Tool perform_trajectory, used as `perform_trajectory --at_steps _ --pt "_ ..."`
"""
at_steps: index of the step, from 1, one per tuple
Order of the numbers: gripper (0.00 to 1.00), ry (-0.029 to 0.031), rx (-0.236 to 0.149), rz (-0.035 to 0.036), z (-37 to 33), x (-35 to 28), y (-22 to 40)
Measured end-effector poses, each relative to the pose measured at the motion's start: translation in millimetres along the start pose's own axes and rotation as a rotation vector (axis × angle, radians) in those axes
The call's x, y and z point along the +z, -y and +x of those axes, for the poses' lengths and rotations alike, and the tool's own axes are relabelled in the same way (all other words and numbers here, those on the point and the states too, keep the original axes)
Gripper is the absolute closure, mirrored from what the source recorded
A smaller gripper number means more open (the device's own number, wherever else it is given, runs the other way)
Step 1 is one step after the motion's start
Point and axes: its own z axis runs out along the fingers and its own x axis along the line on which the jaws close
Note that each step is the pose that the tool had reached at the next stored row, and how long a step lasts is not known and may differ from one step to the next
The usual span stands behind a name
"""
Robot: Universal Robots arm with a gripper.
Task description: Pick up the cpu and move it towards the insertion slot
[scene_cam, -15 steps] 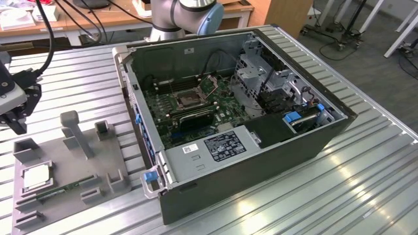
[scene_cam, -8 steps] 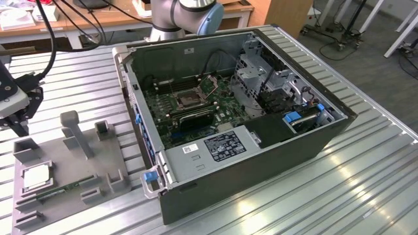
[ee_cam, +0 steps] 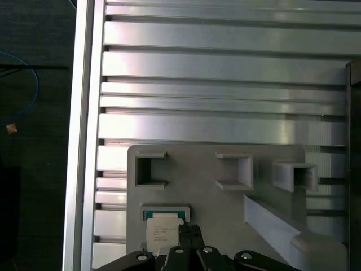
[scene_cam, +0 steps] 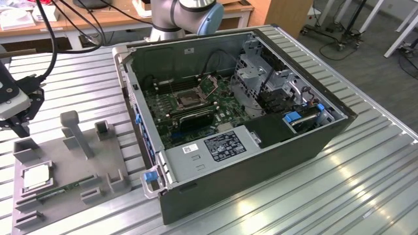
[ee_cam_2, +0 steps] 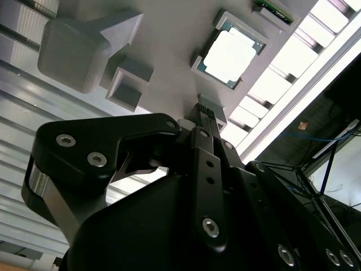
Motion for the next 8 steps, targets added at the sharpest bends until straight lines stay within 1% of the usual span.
perform_trajectory --at_steps 8 --pt "0.89 0.0001 0.000 0.0000 0.0 3.1 0.1"
